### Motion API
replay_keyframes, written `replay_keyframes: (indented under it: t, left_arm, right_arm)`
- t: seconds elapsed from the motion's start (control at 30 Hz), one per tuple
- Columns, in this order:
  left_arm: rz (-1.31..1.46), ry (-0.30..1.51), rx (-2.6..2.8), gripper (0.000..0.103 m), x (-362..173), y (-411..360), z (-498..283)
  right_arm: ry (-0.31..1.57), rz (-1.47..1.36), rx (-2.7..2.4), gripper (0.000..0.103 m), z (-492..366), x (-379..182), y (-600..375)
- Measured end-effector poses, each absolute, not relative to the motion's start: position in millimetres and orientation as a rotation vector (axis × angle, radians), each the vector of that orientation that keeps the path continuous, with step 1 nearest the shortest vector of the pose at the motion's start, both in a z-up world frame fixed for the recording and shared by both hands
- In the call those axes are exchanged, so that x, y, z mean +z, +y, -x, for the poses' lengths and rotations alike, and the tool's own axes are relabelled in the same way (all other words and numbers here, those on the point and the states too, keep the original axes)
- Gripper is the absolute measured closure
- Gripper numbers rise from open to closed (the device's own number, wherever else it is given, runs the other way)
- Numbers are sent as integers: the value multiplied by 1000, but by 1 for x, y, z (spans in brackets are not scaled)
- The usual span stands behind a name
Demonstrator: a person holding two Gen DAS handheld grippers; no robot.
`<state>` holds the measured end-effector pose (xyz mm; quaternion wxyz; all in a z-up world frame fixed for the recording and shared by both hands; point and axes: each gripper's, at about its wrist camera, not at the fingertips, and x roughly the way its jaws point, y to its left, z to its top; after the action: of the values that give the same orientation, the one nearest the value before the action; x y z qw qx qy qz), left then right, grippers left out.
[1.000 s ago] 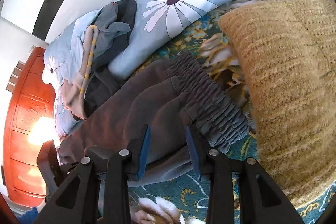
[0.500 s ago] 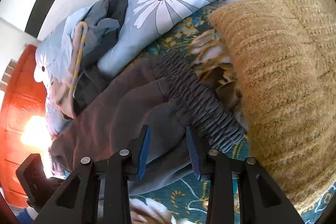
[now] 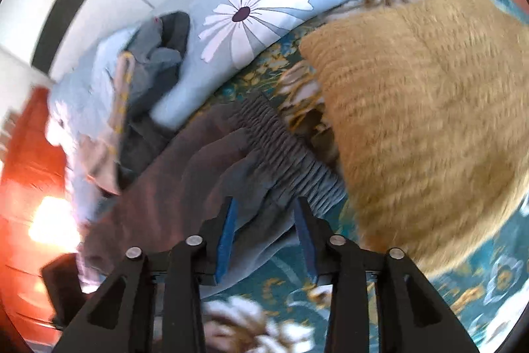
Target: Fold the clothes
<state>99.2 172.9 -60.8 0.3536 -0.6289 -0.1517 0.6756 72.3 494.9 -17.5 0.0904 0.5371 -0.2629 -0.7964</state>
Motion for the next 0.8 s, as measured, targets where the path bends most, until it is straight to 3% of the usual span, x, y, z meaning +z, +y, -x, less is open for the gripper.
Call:
replay_keyframes:
  t: [0.23, 0.4, 0.53, 0.7, 0.8]
  left_arm:
    - [1571, -652, 2083, 53, -11, 54, -111]
    - [1608, -880, 2454, 48, 5, -80, -128]
    - [1637, -1129, 2516, 47, -14, -145, -137]
    - [1687, -1209, 2525, 47, -43, -161, -131]
    - [1715, -1217, 2533, 47, -57, -160, -127]
  right_arm:
    - [-718, -1595, -2303, 61, -46, -27, 449]
    - [-666, -1632, -2326, 61, -41, -35, 446]
    - [-687, -1705, -2327, 61, -46, -49, 460]
    - [-636, -1668, -2338, 60, -53, -27, 440]
    - [-473, -1621, -2214, 60, -59, -11, 396]
